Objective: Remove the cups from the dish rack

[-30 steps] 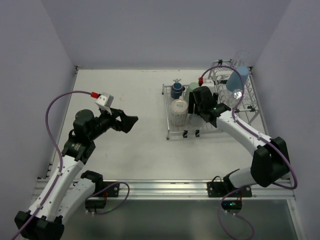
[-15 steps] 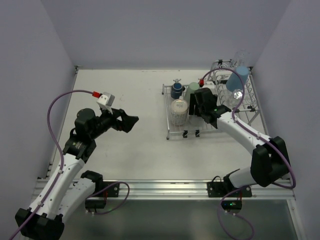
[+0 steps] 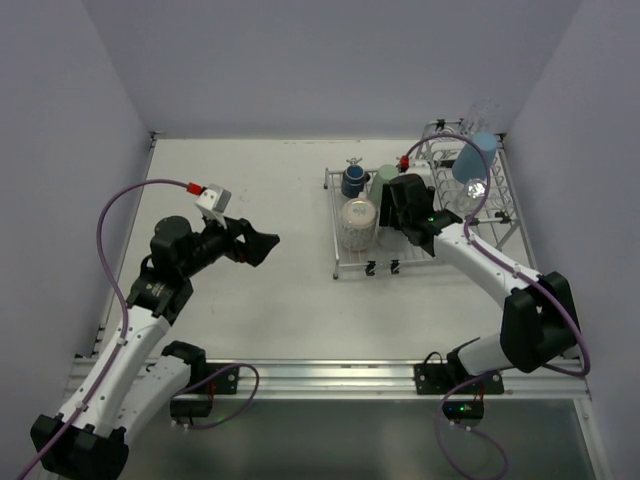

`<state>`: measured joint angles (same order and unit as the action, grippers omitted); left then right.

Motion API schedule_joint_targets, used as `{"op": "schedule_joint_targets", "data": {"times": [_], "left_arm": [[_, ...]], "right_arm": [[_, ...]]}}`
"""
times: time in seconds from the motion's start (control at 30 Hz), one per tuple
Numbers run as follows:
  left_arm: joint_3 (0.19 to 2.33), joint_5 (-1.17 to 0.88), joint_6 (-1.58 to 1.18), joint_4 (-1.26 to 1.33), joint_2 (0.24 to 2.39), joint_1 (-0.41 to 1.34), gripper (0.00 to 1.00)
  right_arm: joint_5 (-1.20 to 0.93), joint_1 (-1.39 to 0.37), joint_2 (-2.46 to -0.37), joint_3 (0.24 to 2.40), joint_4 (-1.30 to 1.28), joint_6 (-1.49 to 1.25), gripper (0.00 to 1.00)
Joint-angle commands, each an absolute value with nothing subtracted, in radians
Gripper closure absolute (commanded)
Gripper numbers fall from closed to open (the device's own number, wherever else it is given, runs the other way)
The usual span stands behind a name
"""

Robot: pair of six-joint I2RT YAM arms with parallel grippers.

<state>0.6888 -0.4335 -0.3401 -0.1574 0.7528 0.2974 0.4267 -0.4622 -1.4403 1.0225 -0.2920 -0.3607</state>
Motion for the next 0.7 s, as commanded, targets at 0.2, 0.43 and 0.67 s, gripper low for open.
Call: {"op": "schedule_joint_targets", "data": {"times": [0.2,0.43,0.67], "left_arm": [[0.692,-0.531,-0.432,-0.078,0.770,0.301,0.00],[0.689,-0.661,-0.578,0.104,0.825,0.299,0.00],[0.669,-0.755,-0.727,0.287,0.877,0.301,0.03]], "right_arm": [[0.483,-0.454,-1.330,1.048,-0.253,-0.344,0.68],[0.509,-0.469,-1.210,1.075,-0.222,-0.284,0.71],[0.526,-0.529,-1.114,1.130,-0.195,-0.218,0.72]]}}
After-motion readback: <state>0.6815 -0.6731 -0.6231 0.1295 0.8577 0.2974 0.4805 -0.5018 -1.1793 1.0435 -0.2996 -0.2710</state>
